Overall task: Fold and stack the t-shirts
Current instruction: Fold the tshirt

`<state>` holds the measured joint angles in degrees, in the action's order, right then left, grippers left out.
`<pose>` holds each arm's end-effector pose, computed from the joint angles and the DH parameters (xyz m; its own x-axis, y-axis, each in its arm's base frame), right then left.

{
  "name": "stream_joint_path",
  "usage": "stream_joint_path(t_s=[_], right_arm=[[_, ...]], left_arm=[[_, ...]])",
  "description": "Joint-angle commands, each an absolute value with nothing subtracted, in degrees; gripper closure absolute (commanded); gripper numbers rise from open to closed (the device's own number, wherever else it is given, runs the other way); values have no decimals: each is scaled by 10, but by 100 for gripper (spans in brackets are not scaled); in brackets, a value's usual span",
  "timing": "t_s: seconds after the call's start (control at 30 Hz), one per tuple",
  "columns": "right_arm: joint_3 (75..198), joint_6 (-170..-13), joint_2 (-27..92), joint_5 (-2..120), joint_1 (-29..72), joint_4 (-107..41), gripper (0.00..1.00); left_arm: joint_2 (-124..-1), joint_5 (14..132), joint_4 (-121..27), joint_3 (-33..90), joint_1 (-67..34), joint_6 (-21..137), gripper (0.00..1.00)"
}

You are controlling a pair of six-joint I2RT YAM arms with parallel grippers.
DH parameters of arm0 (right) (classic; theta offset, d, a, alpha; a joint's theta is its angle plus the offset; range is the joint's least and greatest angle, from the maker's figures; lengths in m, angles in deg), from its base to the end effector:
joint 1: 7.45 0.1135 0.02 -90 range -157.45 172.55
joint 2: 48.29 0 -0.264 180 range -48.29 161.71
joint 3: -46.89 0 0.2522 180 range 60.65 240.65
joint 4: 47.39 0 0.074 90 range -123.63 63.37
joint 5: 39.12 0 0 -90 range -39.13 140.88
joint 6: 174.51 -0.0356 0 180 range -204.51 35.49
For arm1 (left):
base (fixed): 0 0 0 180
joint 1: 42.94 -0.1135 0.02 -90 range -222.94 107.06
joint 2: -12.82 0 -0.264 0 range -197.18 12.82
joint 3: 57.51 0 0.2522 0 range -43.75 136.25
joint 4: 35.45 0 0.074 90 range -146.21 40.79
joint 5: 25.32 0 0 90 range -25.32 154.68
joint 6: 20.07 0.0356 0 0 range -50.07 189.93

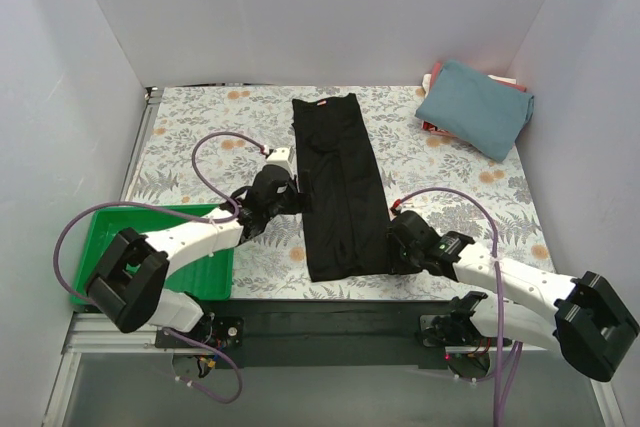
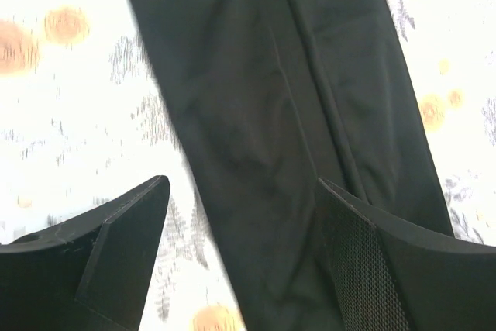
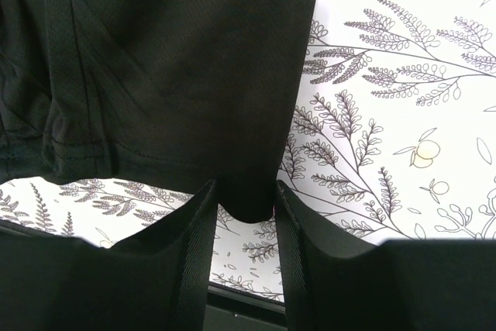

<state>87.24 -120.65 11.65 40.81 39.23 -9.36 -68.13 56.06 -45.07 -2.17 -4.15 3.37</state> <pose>0.1306 0.1294 0.1653 -0.8525 -0.0576 -0.5196 -0.1849 0.9629 0.1966 0.2334 -0.1807 0.2022 -0.6596 -0.6337 -0.4043 -0.2041 0.6686 -0.7150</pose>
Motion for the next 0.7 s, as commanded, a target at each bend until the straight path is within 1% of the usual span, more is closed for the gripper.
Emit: stream_joint_path(t_s=[0.0,0.1,0.17,0.27,0.3,0.43,0.67], right_arm=[[863,-1214,96,411,395,-86,59],[861,-1214,87,407,396,-86,62],[861,-1215,84,409,396,-86,64],[856,-1213,76,407,396,-89,69],[854,-1213,72,406,396,-90,72],[849,-1206,57,405,396,-95,73],[847,-1187,55,407,396,-108,75]], left_arm=[[-631,519,-553,-39,-17,-9,26],[-605,517,-618,-45,2,-41,30],[-586,519,-646,-54,11,-58,35],[-562,549,-679,-73,24,-92,40],[-557,561,-689,-77,26,-99,40],[-540,592,-708,-97,50,-155,43],[-553,570,-709,-117,138,-227,44]])
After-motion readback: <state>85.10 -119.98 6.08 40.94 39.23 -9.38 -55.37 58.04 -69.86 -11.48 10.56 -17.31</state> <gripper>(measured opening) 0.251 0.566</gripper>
